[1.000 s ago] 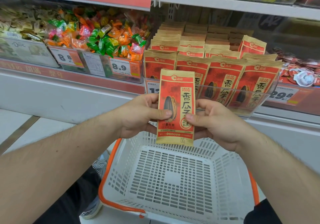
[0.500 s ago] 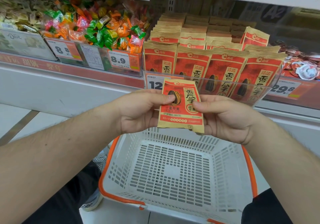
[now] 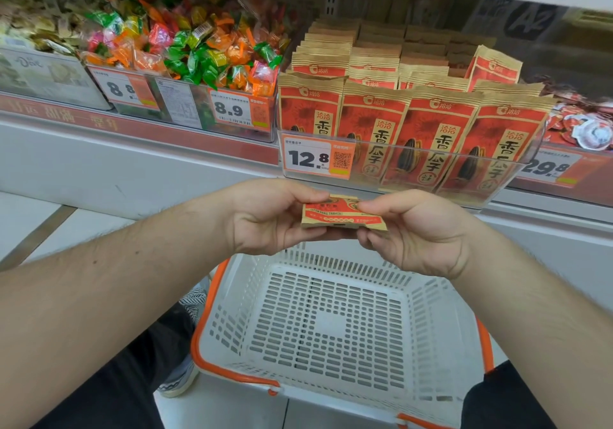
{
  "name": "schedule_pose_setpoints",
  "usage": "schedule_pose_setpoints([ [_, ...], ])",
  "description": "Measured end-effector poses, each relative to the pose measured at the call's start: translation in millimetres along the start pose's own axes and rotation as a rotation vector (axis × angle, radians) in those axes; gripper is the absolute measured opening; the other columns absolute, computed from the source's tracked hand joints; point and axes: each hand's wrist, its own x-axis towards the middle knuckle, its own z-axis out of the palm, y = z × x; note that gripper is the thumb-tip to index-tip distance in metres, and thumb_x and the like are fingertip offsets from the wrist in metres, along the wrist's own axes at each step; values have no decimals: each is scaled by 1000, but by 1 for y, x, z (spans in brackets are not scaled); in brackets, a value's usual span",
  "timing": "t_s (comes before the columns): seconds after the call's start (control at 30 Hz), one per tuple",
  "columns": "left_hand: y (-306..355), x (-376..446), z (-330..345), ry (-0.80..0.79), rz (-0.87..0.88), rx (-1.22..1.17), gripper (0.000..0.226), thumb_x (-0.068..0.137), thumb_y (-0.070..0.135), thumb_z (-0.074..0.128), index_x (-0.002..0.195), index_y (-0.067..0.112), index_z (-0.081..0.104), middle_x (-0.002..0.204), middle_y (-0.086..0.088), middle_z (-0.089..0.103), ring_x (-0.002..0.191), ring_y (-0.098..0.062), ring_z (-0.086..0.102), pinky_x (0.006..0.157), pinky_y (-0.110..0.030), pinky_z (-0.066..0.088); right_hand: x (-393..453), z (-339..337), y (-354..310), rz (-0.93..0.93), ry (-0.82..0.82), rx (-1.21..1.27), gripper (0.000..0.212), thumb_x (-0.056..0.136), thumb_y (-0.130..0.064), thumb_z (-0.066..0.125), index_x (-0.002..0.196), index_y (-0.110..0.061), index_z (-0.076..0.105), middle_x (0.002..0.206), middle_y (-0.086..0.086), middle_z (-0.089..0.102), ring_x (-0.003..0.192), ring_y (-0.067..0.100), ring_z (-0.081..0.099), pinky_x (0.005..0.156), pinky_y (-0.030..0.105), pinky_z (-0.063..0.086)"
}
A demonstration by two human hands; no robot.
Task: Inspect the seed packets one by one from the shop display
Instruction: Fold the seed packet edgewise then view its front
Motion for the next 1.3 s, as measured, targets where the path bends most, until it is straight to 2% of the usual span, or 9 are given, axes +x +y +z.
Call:
schedule_pose_setpoints([
  [0.17,0,-1,-1,4,5,45,32,82,14,61,108,-3,65,85,-16,73,70,-26,74,48,-21,57,-1,1,0,-9,0,-34,34,70,-2,59,103,7,61,81,21,65,49,19,67,42,21,54],
  [0.27,-7,5,-3,124,96,363,21,98,12,57,115,4,66,98,-10,74,84,-22,72,71,-34,61,6,3,10,-106,79,-337,28,82,7,61,107,-4,62,90,16,74,69,23,73,60,33,62],
  [0.43,-19,12,-1,199,138,589,14,95,29,65,107,24,71,105,0,76,105,-23,68,96,-55,52,18,8,30,-312,256,-856,67,76,3,75,124,-28,40,103,5,70,84,22,73,58,38,60],
  [0.6,-25,16,1,201,232,567,16,89,34,73,103,27,71,101,1,77,102,-21,71,94,-53,55,22,9,37,-391,345,-1075,69,71,-17,82,121,-31,37,97,-4,67,82,15,70,70,44,61],
  [0.7,-25,18,-1,181,287,570,16,85,26,77,99,22,70,95,-2,77,93,-22,73,90,-52,57,18,8,33,-420,273,-1173,59,79,-26,79,122,-32,39,99,-6,66,76,12,69,72,41,60],
  [0.87,-19,15,-3,87,321,551,29,71,16,75,98,21,65,77,5,68,77,-17,66,86,-46,56,10,1,18,-439,176,-1091,21,103,-31,44,121,-31,54,103,-5,69,75,17,72,70,35,58],
  [1.07,-22,13,2,31,324,609,51,63,19,71,113,14,60,91,-1,64,86,-22,61,91,-52,52,13,3,17,-689,344,-981,15,101,-23,48,97,-15,60,74,1,69,59,17,67,62,38,54],
  [1.2,-22,14,0,69,330,558,45,67,39,69,109,23,61,90,3,70,91,-19,64,84,-48,50,17,4,21,-697,343,-900,21,100,-11,50,83,1,55,56,2,62,50,16,63,55,38,51],
  [1.3,-20,14,-2,-81,308,467,30,73,38,61,94,16,65,90,-5,69,92,-24,60,75,-43,52,16,8,19,-655,241,-670,27,100,-3,48,73,-3,52,53,7,60,43,19,56,48,31,45],
])
